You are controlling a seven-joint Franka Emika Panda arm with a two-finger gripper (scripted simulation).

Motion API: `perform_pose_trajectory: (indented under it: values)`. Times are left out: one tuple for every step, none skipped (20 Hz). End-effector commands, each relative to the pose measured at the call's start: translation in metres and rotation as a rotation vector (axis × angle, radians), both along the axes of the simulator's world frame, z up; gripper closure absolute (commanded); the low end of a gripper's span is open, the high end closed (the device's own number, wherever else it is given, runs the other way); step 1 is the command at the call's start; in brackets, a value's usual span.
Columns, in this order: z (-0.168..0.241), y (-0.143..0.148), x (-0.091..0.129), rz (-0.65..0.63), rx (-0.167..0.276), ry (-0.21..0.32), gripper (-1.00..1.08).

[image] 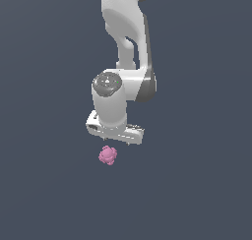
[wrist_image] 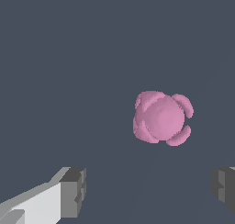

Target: Pick up the object and move it to a goal position.

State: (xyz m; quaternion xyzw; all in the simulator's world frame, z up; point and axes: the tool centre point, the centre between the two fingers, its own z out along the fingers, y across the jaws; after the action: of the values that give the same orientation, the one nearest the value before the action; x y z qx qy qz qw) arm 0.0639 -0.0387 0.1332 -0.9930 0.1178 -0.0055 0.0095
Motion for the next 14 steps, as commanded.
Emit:
perform_pose_trajectory:
  values:
    - [-0.013, -0.013, 0.008, -0.042, -0.004, 0.004, -0.92]
    - [-0.017, -0.017, 0.011, -0.056, -0.006, 0.006, -0.92]
    - [-0.021, -0.021, 0.013, -0.069, -0.008, 0.007, -0.92]
    - [-0.025, -0.025, 0.015, -0.081, -0.009, 0.008, -0.92]
    - [-0.029, -0.028, 0.017, -0.091, -0.01, 0.01, -0.92]
    - [-0.032, -0.031, 0.018, -0.1, -0.012, 0.011, -0.92]
    - [-0.035, -0.034, 0.019, -0.109, -0.013, 0.011, -0.92]
    - [-0.037, -0.036, 0.02, -0.116, -0.014, 0.012, -0.92]
    - [-0.039, -0.038, 0.021, -0.122, -0.015, 0.013, -0.92]
    - [-0.041, -0.04, 0.022, -0.127, -0.015, 0.013, -0.92]
    - [-0.042, -0.041, 0.023, -0.13, -0.016, 0.014, -0.92]
    - [-0.043, -0.042, 0.023, -0.133, -0.016, 0.014, -0.92]
    - [-0.044, -0.042, 0.023, -0.135, -0.017, 0.014, -0.92]
    - [-0.044, -0.043, 0.023, -0.136, -0.017, 0.014, -0.92]
